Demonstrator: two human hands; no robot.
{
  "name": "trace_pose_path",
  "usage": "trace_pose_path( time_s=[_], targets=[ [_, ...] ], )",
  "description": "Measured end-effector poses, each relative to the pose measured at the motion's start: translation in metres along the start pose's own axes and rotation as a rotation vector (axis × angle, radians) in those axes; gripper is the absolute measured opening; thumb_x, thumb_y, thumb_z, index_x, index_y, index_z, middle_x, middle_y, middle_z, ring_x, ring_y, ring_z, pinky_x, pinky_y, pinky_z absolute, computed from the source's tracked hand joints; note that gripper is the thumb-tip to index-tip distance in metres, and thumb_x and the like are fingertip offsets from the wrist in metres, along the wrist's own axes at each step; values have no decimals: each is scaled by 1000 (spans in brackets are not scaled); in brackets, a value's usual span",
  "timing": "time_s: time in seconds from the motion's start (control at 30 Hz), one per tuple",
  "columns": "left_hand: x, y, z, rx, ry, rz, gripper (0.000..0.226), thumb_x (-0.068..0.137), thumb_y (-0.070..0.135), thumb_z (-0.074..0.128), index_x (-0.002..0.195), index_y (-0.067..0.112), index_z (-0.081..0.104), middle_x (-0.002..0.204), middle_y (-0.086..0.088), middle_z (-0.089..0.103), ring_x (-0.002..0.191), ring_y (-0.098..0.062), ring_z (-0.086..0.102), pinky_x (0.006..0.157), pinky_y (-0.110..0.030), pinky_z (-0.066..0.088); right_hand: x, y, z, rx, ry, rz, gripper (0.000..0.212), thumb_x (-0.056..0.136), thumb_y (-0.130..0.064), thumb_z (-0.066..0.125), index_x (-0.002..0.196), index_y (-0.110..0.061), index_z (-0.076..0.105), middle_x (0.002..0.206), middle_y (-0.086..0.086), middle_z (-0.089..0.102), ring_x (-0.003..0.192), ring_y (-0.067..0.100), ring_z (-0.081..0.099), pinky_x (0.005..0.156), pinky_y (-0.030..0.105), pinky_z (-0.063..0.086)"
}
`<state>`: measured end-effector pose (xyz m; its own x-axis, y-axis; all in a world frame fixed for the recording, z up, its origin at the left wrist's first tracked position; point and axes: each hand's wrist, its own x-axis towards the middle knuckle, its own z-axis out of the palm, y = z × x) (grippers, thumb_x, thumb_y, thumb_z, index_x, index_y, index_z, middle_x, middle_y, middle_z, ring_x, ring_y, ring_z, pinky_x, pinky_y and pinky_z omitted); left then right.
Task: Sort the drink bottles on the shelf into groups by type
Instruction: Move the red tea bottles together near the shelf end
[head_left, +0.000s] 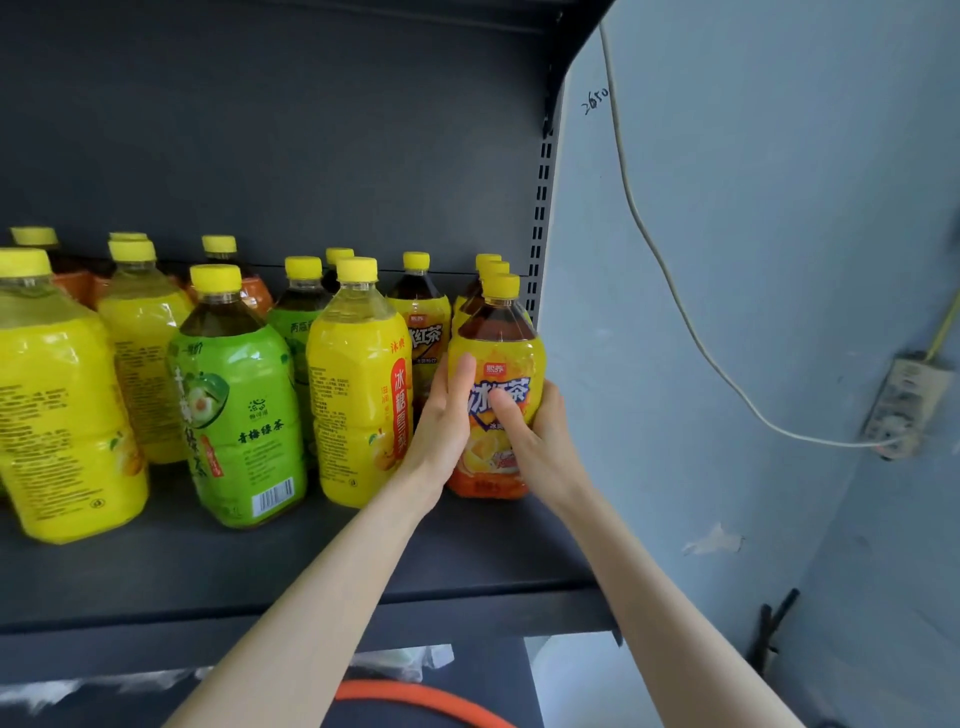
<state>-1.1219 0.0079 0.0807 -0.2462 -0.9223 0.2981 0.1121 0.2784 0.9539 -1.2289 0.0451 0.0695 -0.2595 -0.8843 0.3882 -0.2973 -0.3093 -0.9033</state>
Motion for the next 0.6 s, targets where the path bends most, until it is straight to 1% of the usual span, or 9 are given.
trace_pose_path(
  time_s=[0.03, 0.07, 0.1, 0.13, 0.23, 0.33, 0.4, 0.47, 0.6],
  targets=[
    [-1, 1, -1, 30, -11, 18, 75, 80, 72, 29, 146, 35, 25, 143, 7, 42, 126, -10, 43, 101, -31, 39, 2, 2, -1, -10, -22, -11, 75, 65, -78, 60, 120, -29, 47, 120, -1, 54, 115, 18, 56, 95, 43, 51],
    [-1, 0, -3, 58, -18, 33, 75, 80, 68, 27, 147, 35, 21, 145, 7, 39, 127, -10, 40, 99, -28, 38, 2, 1, -3, 8, -60, -35, 63, 70, -70, 63, 117, -31, 48, 117, -2, 55, 113, 15, 58, 93, 41, 52],
    [-2, 0, -3, 75, -23, 43, 75, 80, 66, 27, 148, 34, 19, 146, 7, 36, 129, -10, 38, 99, -27, 37, 2, 1, -5, 64, -95, -39, 47, 76, -55, 64, 115, -36, 46, 115, -5, 57, 108, 10, 61, 91, 36, 54],
    [-3, 0, -4, 83, -22, 45, 74, 82, 64, 26, 148, 34, 18, 147, 7, 36, 129, -10, 37, 98, -26, 36, 1, 3, -7, 102, -144, -40, 41, 81, -42, 63, 116, -37, 43, 115, -8, 59, 105, 5, 63, 89, 32, 55],
    [-1, 1, -3, 86, -31, 53, 60, 93, 53, 26, 148, 31, 18, 138, 10, 40, 119, -4, 39, 93, -20, 35, -3, 10, -15, 75, -244, -54, 71, 84, -22, 65, 140, -34, 24, 122, -17, 55, 106, -2, 61, 93, 31, 53],
    [1, 2, -4, 78, -53, 37, 56, 94, 51, 30, 146, 31, 23, 130, 12, 45, 116, -5, 45, 81, -11, 40, -2, 17, -18, 29, -270, -52, 77, 87, -16, 64, 148, -26, 17, 124, -16, 55, 107, -4, 61, 88, 22, 53],
    [4, 4, -6, 76, -50, 51, 60, 91, 53, 36, 145, 32, 24, 129, 13, 46, 118, -6, 46, 74, -9, 43, 1, 16, -20, 17, -283, -33, 80, 86, -20, 64, 149, -26, 16, 125, -16, 55, 108, -2, 60, 89, 23, 52],
    [7, 5, -7, 76, -61, 64, 68, 87, 55, 39, 148, 34, 18, 135, 13, 43, 115, -2, 46, 71, -7, 45, 4, 16, -23, 17, -303, -19, 84, 81, -26, 65, 149, -26, 15, 127, -14, 56, 111, 1, 60, 94, 27, 52],
    [9, 2, -3, 83, -118, 71, 66, 92, 52, 32, 150, 34, 5, 143, 12, 33, 116, 0, 41, 74, -4, 43, 7, 17, -27, 11, -324, -9, 79, 83, -23, 64, 148, -27, 17, 127, -13, 56, 112, 1, 60, 93, 25, 51]
  ],
)
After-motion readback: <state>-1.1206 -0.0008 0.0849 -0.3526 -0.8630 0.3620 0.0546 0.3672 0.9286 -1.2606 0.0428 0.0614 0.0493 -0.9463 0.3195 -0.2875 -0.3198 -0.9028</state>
